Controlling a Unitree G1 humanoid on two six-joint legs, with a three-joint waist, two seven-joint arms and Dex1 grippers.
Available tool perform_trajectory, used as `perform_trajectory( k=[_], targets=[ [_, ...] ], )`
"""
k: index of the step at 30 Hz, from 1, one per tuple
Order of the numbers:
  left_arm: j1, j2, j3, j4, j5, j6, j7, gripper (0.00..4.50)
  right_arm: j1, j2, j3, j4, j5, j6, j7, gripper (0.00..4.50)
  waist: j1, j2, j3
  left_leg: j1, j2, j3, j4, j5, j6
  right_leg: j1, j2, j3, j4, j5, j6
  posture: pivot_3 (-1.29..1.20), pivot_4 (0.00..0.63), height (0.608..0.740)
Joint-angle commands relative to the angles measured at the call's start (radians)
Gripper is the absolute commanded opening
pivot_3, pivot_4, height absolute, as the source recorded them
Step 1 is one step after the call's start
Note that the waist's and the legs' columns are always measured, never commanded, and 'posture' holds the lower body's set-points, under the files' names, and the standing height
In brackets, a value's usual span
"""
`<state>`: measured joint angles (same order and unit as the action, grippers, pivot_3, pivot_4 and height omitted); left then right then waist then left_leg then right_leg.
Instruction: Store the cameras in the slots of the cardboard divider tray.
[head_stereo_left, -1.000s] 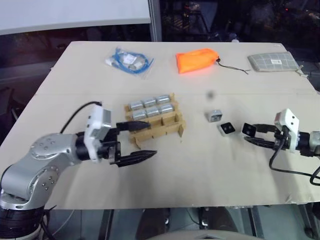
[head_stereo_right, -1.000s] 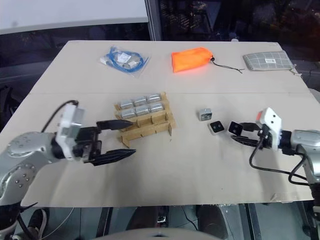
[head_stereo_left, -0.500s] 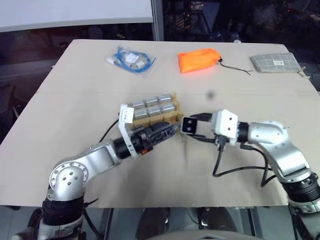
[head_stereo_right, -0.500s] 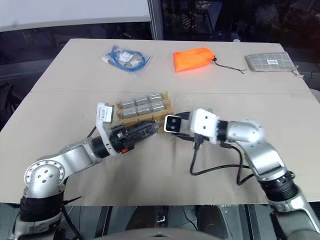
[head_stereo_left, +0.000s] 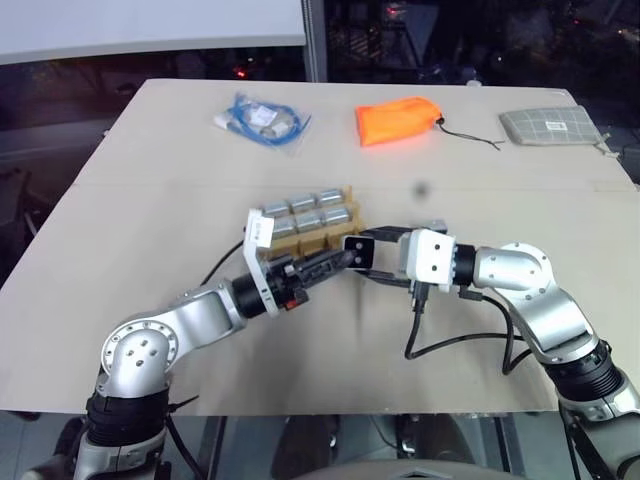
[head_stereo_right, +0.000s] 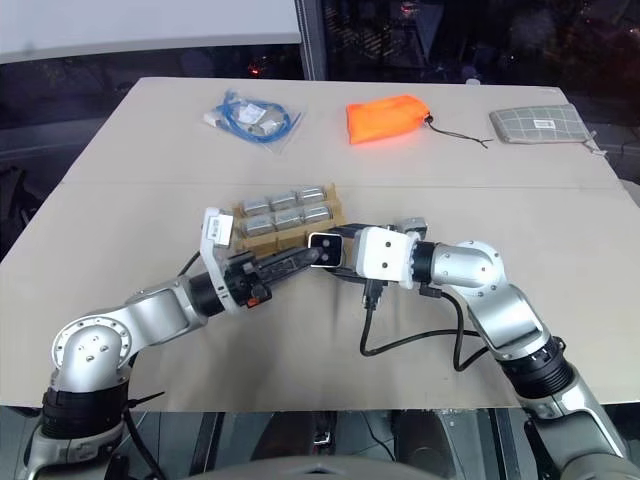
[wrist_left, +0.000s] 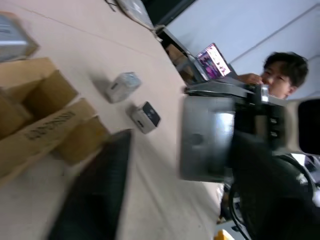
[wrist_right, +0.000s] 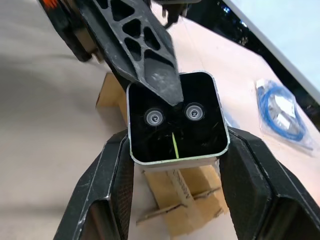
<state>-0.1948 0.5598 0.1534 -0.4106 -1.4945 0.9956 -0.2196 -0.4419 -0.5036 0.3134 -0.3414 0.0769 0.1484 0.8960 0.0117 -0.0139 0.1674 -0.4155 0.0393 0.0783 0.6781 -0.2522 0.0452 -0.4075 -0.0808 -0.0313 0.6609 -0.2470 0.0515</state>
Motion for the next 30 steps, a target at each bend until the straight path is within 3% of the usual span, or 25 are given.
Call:
perform_trajectory(
  k=[1,4,6,7,10,15,20,22,26,30],
  targets=[
    [-0.009,0.009,0.006,-0.009,0.021,-0.014,-0.004,0.66,-0.014,0.010,-0.018,-0.041,0.015,-0.023,-0.009,1.89,0.000,0.000,0.000,0.000,0.000,0.000,0.000,0.000,0.000,0.000,0.000,0.000,0.000,0.000,0.000,0.00,0.150,0.740],
    [-0.007,0.013,0.011,-0.016,0.025,-0.018,-0.016,0.66,-0.010,0.010,-0.028,-0.047,0.037,0.009,-0.009,1.89,0.000,0.000,0.000,0.000,0.000,0.000,0.000,0.000,0.000,0.000,0.000,0.000,0.000,0.000,0.000,0.00,0.150,0.740],
    [-0.003,0.015,0.020,-0.018,0.019,-0.020,-0.015,0.66,-0.012,0.007,-0.042,-0.055,0.060,0.043,-0.006,2.92,0.000,0.000,0.000,0.000,0.000,0.000,0.000,0.000,0.000,0.000,0.000,0.000,0.000,0.000,0.000,0.00,0.150,0.740],
    [-0.002,0.016,0.022,-0.019,0.021,-0.021,-0.015,0.66,-0.013,0.007,-0.049,-0.057,0.063,0.050,-0.013,3.14,0.000,0.000,0.000,0.000,0.000,0.000,0.000,0.000,0.000,0.000,0.000,0.000,0.000,0.000,0.000,0.00,0.150,0.740],
    [-0.002,0.023,0.033,-0.022,0.039,-0.032,-0.024,0.66,-0.004,-0.029,-0.066,-0.067,0.080,0.085,0.004,4.44,0.000,0.000,0.000,0.000,0.000,0.000,0.000,0.000,0.000,0.000,0.000,0.000,0.000,0.000,0.000,0.00,0.150,0.740],
    [0.009,0.078,0.079,-0.055,0.090,-0.057,-0.094,0.66,0.082,-0.169,-0.164,-0.109,0.207,0.204,0.098,4.44,0.002,-0.001,0.001,-0.001,0.000,-0.001,0.000,0.000,0.000,0.001,-0.001,-0.001,-0.002,0.000,0.000,0.00,0.150,0.740],
    [0.144,0.493,0.096,-0.112,0.492,-0.189,-0.526,0.66,0.122,-0.337,-0.371,-0.185,0.489,0.440,0.192,4.44,-0.009,-0.003,0.003,0.000,0.000,0.001,-0.004,0.000,0.000,-0.001,0.000,0.000,-0.002,-0.002,-0.004,0.00,0.150,0.740],
    [0.126,0.592,0.143,-0.036,0.544,-0.223,-0.628,0.66,0.110,-0.388,-0.430,-0.212,0.588,0.524,0.207,4.44,-0.010,-0.002,0.003,0.001,0.000,0.002,-0.006,0.000,0.000,-0.002,0.000,0.001,-0.002,-0.002,-0.004,0.00,0.150,0.740],
    [0.069,0.677,0.123,0.028,0.675,-0.332,-0.781,0.66,0.072,-0.446,-0.464,-0.250,0.704,0.613,0.209,4.44,-0.002,-0.003,0.003,0.000,0.001,0.000,-0.008,-0.002,0.002,-0.003,0.000,-0.001,-0.004,-0.003,-0.005,0.00,0.150,0.740],
    [-0.049,0.642,0.011,0.098,0.806,-0.422,-0.814,0.66,0.037,-0.431,-0.471,-0.279,0.799,0.676,0.153,4.44,0.004,-0.003,0.004,-0.001,0.001,0.002,-0.008,-0.002,0.003,-0.003,-0.002,0.000,-0.005,-0.003,-0.004,0.00,0.150,0.740]
  ],
)
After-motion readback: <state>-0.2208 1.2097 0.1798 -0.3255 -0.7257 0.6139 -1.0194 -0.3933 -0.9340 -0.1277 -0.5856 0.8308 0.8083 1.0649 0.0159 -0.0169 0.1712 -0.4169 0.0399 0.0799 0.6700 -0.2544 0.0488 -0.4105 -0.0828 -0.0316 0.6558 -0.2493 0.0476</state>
